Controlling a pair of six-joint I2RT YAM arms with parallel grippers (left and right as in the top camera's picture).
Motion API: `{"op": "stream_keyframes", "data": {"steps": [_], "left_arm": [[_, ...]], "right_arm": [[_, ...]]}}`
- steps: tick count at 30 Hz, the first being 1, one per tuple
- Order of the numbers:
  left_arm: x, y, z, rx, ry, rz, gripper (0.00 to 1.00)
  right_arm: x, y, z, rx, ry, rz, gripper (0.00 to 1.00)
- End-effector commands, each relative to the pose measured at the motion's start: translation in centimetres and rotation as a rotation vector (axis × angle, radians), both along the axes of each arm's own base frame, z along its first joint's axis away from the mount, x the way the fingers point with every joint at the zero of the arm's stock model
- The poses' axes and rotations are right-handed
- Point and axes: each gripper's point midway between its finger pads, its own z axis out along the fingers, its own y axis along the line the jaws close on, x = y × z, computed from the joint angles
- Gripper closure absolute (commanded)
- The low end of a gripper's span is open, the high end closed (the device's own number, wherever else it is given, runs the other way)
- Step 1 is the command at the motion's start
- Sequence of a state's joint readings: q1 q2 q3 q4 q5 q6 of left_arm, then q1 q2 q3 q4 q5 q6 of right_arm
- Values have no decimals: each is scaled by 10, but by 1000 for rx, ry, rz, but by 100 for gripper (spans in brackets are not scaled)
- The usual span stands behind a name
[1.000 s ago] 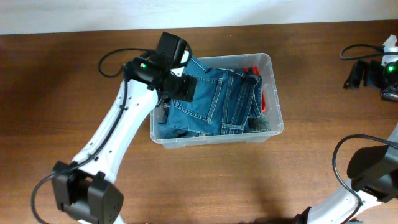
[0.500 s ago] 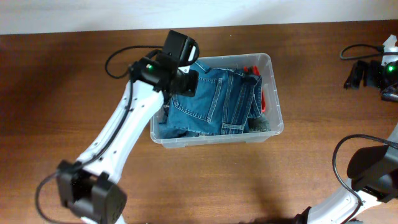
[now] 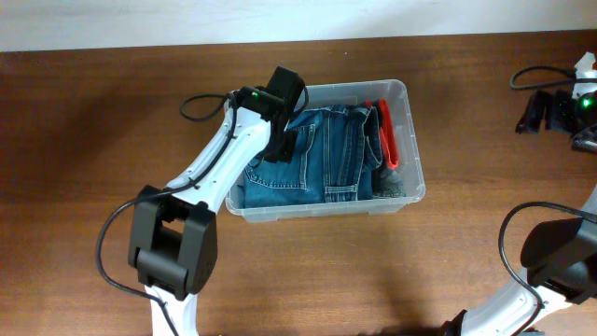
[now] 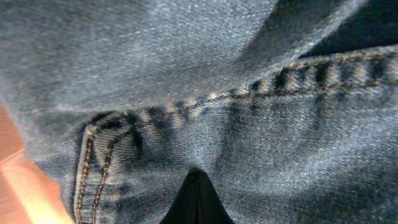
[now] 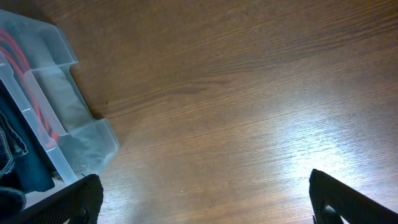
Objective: Pack container
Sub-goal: 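Lay the jeans into the bin and press them down with the left gripper, then open the left gripper and withdraw it up and left from the bin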
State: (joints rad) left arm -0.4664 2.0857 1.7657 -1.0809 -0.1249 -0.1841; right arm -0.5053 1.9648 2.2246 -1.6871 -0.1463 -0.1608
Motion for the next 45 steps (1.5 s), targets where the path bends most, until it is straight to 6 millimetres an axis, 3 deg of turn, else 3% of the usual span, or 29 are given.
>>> {"op": "stream_keyframes", "data": {"steps": [1,5,10,14,16,19,24,31,35,40,41,44,45], "left_arm": [[-5,0,-20,17,54,9,99],[1,-5,15,-27,1,61,100],[7,-29,92,-165,-150,46,99],[-5,-48,118,-238,-191,68,99],[-23,-77,114,-294,-138,1,100],[-39,-103,101,-288,-108,-63,99],[-67,-143,52,-222,-3,-157,99],[-85,-150,-15,-116,132,-177,100],[-86,-147,-29,-89,157,-171,100],[-58,-149,22,-153,46,-148,100],[-43,-153,55,-208,-32,-141,100],[-12,-160,103,-273,-210,-123,100],[-4,-163,110,-288,-253,-119,100]], "right_arm": [[-1,0,3,-9,-6,0,1],[-1,0,3,-9,-6,0,2],[-1,0,3,-9,-6,0,2],[-1,0,3,-9,-6,0,2],[-1,0,3,-9,-6,0,2],[-1,0,3,-9,-6,0,2],[-1,0,3,-9,-6,0,2],[-1,0,3,-9,-6,0,2],[-1,0,3,-9,-6,0,2],[-1,0,3,-9,-6,0,2],[-1,0,3,-9,-6,0,2],[-1,0,3,-9,-6,0,2],[-1,0,3,-9,-6,0,2]]}}
